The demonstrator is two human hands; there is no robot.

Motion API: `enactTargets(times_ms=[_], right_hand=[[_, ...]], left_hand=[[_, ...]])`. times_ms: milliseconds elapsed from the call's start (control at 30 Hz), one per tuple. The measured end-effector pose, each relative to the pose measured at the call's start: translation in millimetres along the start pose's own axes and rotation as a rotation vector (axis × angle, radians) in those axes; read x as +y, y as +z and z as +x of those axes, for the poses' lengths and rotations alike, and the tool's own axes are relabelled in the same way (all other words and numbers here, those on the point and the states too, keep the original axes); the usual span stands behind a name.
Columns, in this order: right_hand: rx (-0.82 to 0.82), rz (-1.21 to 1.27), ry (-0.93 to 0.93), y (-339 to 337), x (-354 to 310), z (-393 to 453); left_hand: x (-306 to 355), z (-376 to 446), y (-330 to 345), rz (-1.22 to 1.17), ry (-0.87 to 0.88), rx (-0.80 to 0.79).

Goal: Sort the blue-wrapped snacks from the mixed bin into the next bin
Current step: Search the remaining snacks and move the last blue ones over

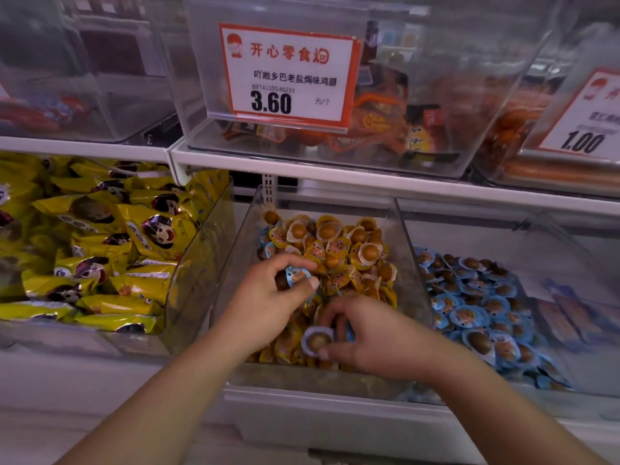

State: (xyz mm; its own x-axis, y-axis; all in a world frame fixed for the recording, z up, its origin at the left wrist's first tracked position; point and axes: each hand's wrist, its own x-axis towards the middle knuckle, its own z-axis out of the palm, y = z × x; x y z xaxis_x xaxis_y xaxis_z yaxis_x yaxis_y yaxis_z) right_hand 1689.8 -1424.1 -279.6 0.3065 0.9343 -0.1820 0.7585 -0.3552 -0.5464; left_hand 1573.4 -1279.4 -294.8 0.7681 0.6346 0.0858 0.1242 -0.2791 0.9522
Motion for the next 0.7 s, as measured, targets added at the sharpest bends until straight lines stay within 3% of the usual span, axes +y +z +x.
enactTargets(times_ms=[100,167,233,433,700], right_hand=[[0.29,0.47,0.097,-11,-2,-4],[0.285,0.858,0.179,-18,-4,-8],[0.204,1.07,0.19,-20,-7,-14],[0.225,1.114,0.081,-18,-3,-18],[0.212,1.112,-0.018,-16,-2,-20]], left_hand=[[3,2,5,0.018,0.085,0.048],[7,2,9,-0.03,0.116,0.075],[10,0,15,-0.134,0.096,0.057],[27,-16,27,-0.554,-0.032,-0.122],[32,-19,30,-0.596,-0.008,-0.094]])
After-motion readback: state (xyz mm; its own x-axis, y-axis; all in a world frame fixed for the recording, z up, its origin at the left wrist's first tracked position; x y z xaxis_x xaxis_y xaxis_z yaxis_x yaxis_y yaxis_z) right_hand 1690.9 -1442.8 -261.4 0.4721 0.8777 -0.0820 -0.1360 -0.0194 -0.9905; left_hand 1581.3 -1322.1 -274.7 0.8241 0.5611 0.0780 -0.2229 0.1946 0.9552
